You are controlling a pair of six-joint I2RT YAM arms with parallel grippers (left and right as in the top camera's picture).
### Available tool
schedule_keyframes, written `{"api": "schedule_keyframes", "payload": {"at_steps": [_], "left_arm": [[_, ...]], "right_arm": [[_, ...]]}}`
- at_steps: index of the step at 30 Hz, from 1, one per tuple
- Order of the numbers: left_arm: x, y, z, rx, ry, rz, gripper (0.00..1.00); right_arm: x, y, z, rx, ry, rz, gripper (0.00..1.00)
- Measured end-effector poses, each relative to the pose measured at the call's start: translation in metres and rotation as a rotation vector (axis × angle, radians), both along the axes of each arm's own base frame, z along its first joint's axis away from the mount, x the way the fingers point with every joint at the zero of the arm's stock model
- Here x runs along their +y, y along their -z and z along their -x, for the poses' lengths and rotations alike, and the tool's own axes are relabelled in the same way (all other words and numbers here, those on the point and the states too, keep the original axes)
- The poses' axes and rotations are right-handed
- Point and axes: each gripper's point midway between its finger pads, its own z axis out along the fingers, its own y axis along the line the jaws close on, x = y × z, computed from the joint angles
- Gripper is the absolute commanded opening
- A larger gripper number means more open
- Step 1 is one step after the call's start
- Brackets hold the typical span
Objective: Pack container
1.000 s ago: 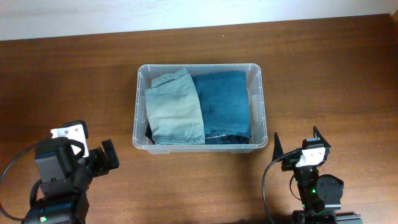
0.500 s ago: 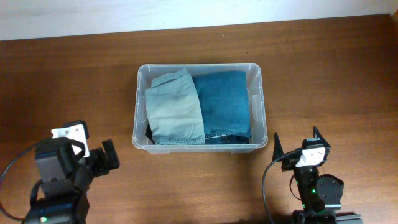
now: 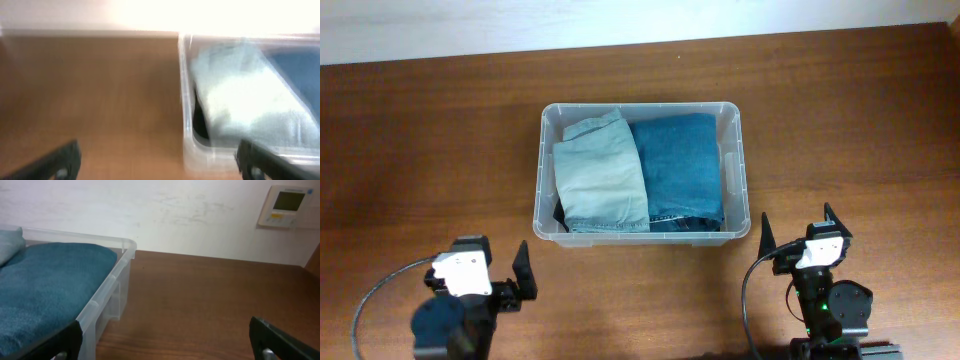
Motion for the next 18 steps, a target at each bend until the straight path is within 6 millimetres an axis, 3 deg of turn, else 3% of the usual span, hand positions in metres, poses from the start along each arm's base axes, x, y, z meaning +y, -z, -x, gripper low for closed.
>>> {"api": "schedule_keyframes", "payload": {"at_steps": [8,14,18], "left_arm": [[-0.007,0.002,-0.019,-0.337,0.028,0.013,0.99],[0.001,-0.008,-0.024,-0.559,-0.022,0.017,0.99],[0.007,0.009,-0.026,-0.512,-0.056,0.009,0.99]], "right_arm": [[0.000,0.000,0.000,0.000,0.002,0.000,0.99],[0.000,0.000,0.000,0.000,0.003,0.001,0.98],[0.000,0.000,0.000,0.001,0.002,0.000,0.99]]}}
